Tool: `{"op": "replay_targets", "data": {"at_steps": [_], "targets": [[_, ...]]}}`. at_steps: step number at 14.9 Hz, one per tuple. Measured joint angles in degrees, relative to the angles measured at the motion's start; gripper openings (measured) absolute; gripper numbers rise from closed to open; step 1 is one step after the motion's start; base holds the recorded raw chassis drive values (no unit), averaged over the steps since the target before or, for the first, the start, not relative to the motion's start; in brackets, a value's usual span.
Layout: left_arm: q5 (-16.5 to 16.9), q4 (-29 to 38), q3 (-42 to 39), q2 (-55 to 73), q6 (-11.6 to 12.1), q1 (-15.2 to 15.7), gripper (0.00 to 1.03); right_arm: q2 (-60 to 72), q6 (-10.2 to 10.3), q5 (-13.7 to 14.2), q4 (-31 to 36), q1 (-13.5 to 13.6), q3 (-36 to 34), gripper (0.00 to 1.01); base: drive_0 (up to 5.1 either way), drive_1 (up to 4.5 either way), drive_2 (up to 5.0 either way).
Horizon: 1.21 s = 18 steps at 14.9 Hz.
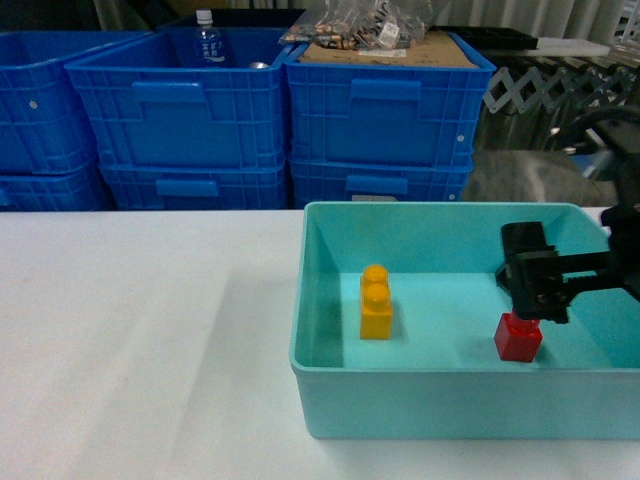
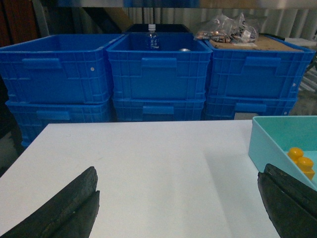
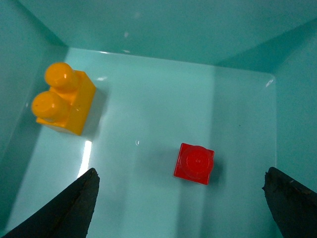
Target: Pick red block from blue box to shelf
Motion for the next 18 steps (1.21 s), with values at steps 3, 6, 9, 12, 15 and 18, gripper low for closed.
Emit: {"op": "replay_targets", "data": {"at_steps": [3, 6, 9, 12, 15, 18], "targets": [[0.02, -0.02, 0.0, 0.0, -0.02, 0.0, 0.98, 11.1, -0.17, 3.72, -3.72, 0.24, 9.75, 0.98, 0.0, 0.0, 0.0], [0.0, -0.02, 0.0, 0.0, -0.02, 0.0, 0.98, 16.59, -0.04, 4.98, -4.74, -0.07, 13.44, 0.98, 0.0, 0.0, 0.0], [0.0, -0.02, 0.0, 0.0, -0.02, 0.0, 0.98, 21.27, 0.22, 6.1, -4.94, 0.0, 15.45, 0.93, 0.0, 0.0, 0.0], [0.0, -0.02, 0.0, 0.0, -0.02, 0.0, 0.98, 24.83, 0.44, 6.64, -4.61, 0.02, 16.41, 0.58, 0.0, 0.0, 0.0], [0.02, -0.02, 0.0, 0.0, -0.02, 0.0, 0.98, 22.56, 2.16, 3.85, -1.53, -0.02, 14.51, 0.3, 0.0, 0.0, 0.0], [0.02, -0.02, 0.0, 0.0, -0.02, 0.0, 0.98, 7.28, 3.63, -1.09, 4.17, -0.5, 4.09, 0.3, 0.0, 0.0, 0.0]]}}
